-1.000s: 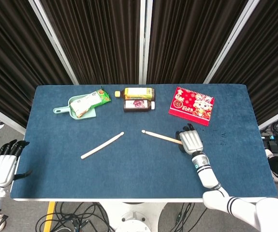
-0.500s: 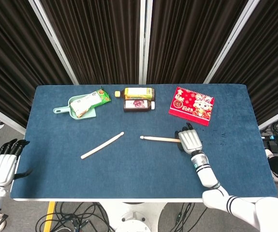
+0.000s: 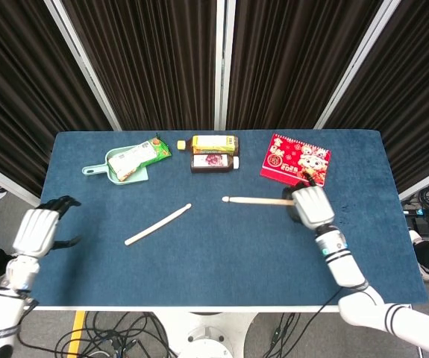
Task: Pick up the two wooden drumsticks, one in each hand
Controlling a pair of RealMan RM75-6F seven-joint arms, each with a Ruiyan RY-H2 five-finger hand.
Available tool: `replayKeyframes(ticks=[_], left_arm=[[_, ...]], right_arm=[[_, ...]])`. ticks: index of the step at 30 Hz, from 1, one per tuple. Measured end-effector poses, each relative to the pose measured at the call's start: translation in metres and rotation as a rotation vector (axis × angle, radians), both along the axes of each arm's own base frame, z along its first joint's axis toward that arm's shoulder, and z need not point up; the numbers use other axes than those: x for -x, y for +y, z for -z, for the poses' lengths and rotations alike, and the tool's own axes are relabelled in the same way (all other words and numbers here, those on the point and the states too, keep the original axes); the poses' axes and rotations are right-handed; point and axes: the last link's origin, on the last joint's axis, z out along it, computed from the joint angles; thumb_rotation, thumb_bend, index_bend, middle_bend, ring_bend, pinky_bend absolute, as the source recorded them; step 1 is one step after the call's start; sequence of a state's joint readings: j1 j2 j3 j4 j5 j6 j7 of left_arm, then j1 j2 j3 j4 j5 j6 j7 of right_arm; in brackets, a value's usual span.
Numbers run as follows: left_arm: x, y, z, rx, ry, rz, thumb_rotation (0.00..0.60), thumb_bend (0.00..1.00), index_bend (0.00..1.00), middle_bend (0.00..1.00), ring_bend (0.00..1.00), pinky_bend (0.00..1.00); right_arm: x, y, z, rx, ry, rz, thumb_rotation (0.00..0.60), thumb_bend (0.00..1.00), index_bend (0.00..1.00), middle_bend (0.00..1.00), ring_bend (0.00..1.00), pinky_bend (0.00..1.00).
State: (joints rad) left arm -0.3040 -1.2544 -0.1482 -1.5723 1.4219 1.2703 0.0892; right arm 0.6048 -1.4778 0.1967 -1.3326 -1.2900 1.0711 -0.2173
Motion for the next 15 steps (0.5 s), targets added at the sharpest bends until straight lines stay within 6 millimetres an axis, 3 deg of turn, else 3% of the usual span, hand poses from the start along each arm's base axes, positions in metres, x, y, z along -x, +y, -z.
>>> replayKeyframes(ticks=[3, 9, 15], left_arm=[[-0.016, 0.014, 0.015, 0.018, -0.006, -0.013, 0.6, 0.1, 0.43, 0.44, 0.59, 0.73], [-0.041, 0.035, 0.061, 0.092, 0.031, -0.07, 0.6, 0.1, 0.46, 0.46, 0.63, 0.77], [-0.057, 0.041, 0.111, 0.161, 0.097, -0.141, 0.6, 0.12, 0.47, 0.47, 0.66, 0.8]], right_arm=[[-0.001, -0.001, -0.028, 0.052, -0.036, -0.008, 0.6, 0.67, 0.66, 0.61, 0.34, 0.12], [0.006, 0.006, -0.062, 0.106, -0.066, 0.001, 0.6, 0.67, 0.66, 0.61, 0.34, 0.12], [0.018, 0.01, -0.07, 0.094, -0.05, 0.041, 0.6, 0.67, 0.66, 0.6, 0.34, 0.12]])
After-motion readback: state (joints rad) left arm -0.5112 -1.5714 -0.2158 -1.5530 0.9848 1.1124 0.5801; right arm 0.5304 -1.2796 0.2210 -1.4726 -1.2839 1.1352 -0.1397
